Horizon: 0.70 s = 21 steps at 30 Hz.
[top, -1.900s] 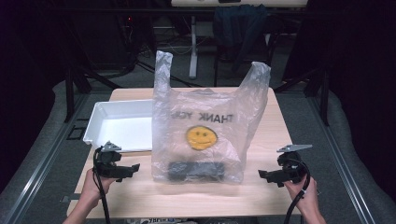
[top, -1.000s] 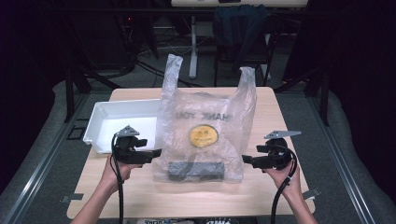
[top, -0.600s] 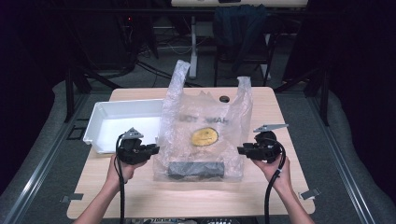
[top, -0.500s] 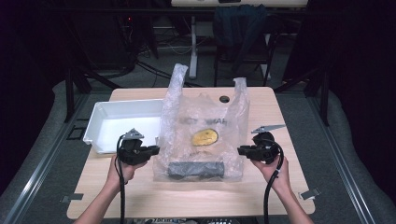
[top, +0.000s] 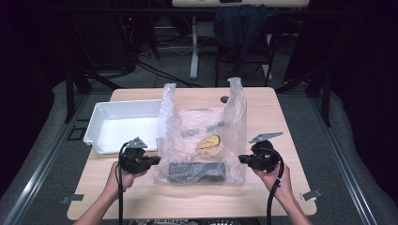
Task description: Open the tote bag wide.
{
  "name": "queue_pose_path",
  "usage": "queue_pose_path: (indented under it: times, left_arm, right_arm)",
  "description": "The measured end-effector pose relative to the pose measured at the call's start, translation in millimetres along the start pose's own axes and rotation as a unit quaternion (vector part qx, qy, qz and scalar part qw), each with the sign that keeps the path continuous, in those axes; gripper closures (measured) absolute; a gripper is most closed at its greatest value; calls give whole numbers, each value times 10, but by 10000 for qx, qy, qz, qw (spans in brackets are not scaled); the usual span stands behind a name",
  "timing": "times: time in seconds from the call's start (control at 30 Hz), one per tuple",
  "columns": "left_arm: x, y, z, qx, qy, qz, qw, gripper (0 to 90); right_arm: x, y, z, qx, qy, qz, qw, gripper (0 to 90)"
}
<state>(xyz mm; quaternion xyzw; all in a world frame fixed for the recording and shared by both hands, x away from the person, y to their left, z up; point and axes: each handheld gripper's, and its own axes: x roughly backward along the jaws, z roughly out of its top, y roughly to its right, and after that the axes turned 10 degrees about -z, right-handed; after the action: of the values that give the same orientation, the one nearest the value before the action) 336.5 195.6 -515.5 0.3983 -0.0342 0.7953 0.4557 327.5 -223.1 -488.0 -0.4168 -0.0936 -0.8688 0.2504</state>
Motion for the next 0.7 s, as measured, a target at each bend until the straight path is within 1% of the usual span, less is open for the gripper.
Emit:
queue_pose_path:
  times: [0.03,0.07,0.13,0.2,0.23,0.37,0.4,0.47,0.5,0.53,0.57,0.6,0.63,0.7]
  left_arm:
    - [11,14,-9,-26,-48,-21,10000,892]
    - [13,23,-16,-38,-50,-16,10000,892]
    - [2,44,-38,-42,-105,-73,9999,893]
    - [-22,59,-56,-69,-193,-99,9997,893]
    - [-37,66,-64,-129,-306,-106,9994,893]
    - [-102,104,-81,-224,-499,-153,9984,893]
    - [-125,119,-90,-211,-535,-167,9982,893]
    - [-158,130,-104,-231,-615,-180,9977,893]
    - [-172,129,-112,-238,-677,-185,9973,893]
    - [-192,128,-125,-237,-727,-205,9969,893]
    - [-203,125,-135,-239,-774,-217,9965,893]
    - [-209,124,-141,-260,-806,-208,9962,893]
    - [-214,124,-150,-266,-834,-218,9959,893]
    - [-214,131,-157,-283,-865,-208,9956,893]
  right_arm:
    - [3,-2,-14,41,-29,-33,10000,900]
    - [7,0,-36,24,-57,-38,10000,900]
    - [8,10,-70,15,-111,-54,9999,900]
    - [-2,25,-94,30,-157,-11,9999,900]
    - [-8,27,-101,28,-177,3,9998,900]
    - [-49,27,-158,80,-375,-50,9993,900]
    - [-64,20,-171,68,-417,-15,9991,900]
    - [-77,19,-181,131,-505,-32,9986,900]
    - [-85,19,-181,143,-549,-2,9984,900]
    - [-96,14,-182,107,-525,24,9986,900]
    - [-104,11,-177,138,-569,25,9983,900]
    - [-103,8,-173,142,-546,25,9984,868]
    - [-97,9,-166,129,-535,54,9985,767]
    - [-61,19,-134,42,-384,64,9992,596]
